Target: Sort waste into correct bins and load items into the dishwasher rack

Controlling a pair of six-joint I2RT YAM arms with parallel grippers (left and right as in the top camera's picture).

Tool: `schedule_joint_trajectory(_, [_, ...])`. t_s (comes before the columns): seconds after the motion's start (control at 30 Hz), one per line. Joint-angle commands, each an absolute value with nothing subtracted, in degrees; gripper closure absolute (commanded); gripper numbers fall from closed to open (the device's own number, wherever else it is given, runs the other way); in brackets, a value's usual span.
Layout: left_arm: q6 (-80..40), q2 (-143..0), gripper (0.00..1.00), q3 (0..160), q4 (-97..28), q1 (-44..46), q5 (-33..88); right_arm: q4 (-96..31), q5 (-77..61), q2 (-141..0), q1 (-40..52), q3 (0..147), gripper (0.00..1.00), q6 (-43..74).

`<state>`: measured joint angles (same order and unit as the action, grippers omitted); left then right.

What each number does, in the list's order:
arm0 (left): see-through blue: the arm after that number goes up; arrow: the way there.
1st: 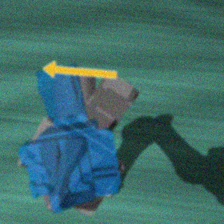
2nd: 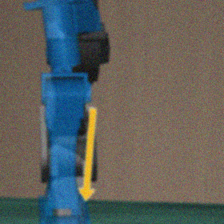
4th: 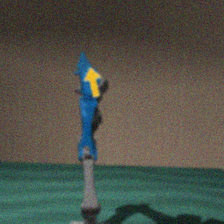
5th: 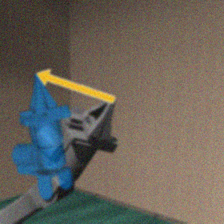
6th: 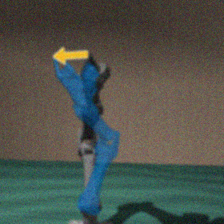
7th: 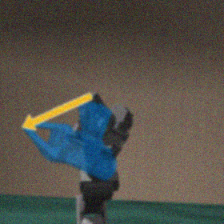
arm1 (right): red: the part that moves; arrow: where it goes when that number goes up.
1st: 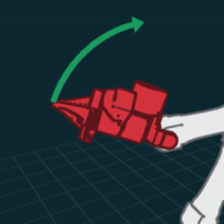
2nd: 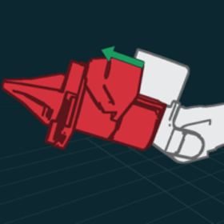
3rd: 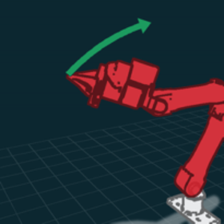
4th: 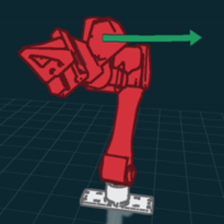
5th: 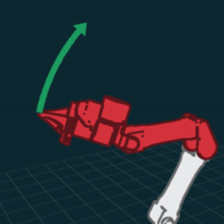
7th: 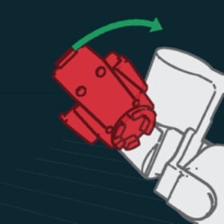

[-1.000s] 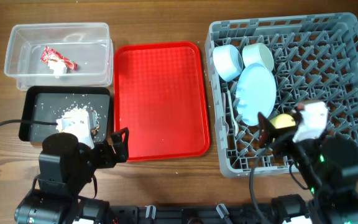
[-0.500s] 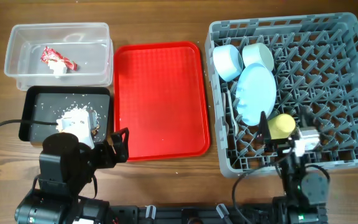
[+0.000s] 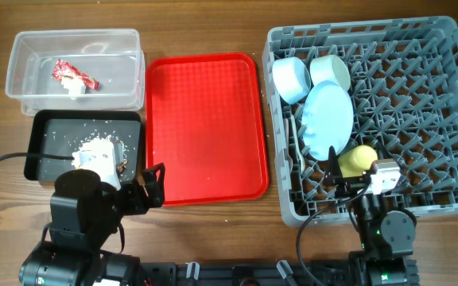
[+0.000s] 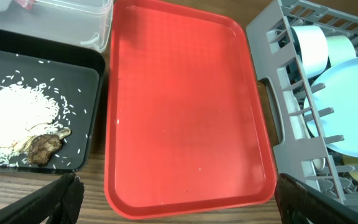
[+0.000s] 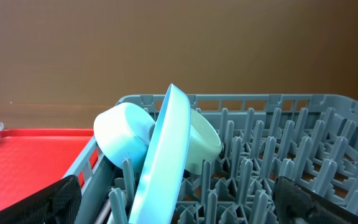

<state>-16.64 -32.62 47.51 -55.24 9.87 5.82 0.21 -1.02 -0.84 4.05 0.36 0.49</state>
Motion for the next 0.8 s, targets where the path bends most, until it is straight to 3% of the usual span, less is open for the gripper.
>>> schedule_joint_trajectory(0.0, [-16.95,-32.29,0.0,47.24,-55.09,10.17,5.45,0.34,-0.45,-0.43,3.73,0.32,0.0,0.12])
schedule_joint_trajectory(0.23, [-16.69,-31.31,0.0,47.24,-55.57,10.02,4.8,0.34,-0.45,-0.45,3.73,0.32,0.0,0.14])
schedule_joint_trajectory(0.37, [-16.73,-22.76,0.0,42.22,-53.54,3.97,2.48,0.34,-0.45,-0.45,3.73,0.32,0.0,0.16])
schedule_joint_trajectory(0.6, [-16.73,-0.58,0.0,14.37,-24.14,-2.52,4.21,0.34,-0.45,-0.54,3.73,0.32,0.0,0.12])
schedule_joint_trajectory(0.77, [-12.14,-0.16,0.0,2.46,-3.16,-2.52,4.64,0.34,-0.45,-0.54,3.73,0.32,0.0,0.16])
